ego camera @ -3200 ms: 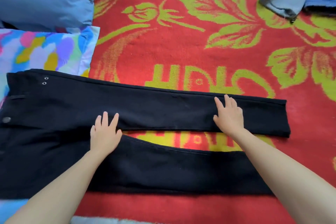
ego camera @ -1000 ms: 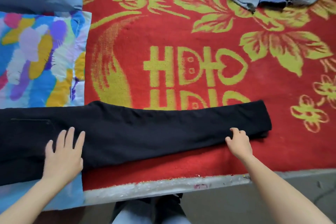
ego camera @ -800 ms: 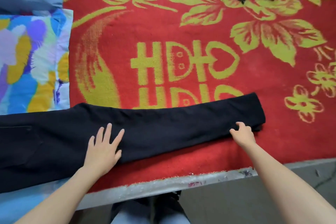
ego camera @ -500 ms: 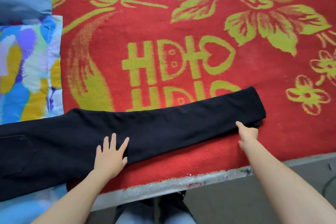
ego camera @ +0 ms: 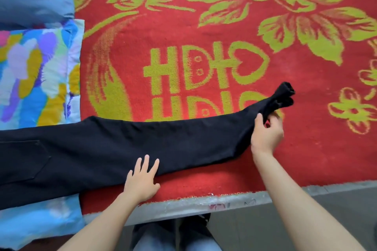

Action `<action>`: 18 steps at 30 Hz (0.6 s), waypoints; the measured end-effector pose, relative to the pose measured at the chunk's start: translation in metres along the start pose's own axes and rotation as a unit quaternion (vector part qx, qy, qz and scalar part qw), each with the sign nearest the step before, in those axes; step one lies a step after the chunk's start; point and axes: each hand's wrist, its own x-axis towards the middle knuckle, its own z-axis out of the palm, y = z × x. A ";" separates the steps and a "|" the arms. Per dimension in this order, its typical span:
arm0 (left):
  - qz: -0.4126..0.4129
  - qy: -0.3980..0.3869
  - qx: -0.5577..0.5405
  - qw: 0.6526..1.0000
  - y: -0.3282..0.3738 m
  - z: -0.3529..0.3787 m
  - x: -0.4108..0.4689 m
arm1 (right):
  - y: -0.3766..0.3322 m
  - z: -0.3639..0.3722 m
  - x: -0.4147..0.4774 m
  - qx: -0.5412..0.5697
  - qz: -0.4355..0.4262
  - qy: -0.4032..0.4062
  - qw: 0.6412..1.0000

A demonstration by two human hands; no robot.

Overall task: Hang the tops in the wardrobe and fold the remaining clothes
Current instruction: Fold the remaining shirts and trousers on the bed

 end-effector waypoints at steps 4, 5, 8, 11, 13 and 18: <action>-0.012 -0.023 -0.276 0.961 -0.011 -0.013 0.006 | -0.002 0.017 -0.081 0.014 -0.271 -0.179 0.946; -0.036 -0.001 -0.438 0.898 -0.011 -0.021 0.006 | 0.004 0.022 -0.100 0.002 -0.302 -0.241 0.923; -0.086 0.023 -0.735 0.672 -0.017 -0.034 0.011 | 0.036 0.035 -0.147 -0.149 -0.360 -0.403 0.828; -0.090 0.023 -0.752 0.652 -0.022 -0.034 0.016 | 0.055 0.032 -0.156 -0.280 -0.368 -0.483 0.744; -0.094 0.051 -0.664 0.740 -0.017 -0.032 0.022 | 0.055 0.025 -0.144 -0.258 -0.371 -0.460 0.764; -0.127 0.111 -0.609 0.775 0.017 -0.022 0.040 | 0.045 0.014 -0.101 -0.337 -0.228 -0.335 0.850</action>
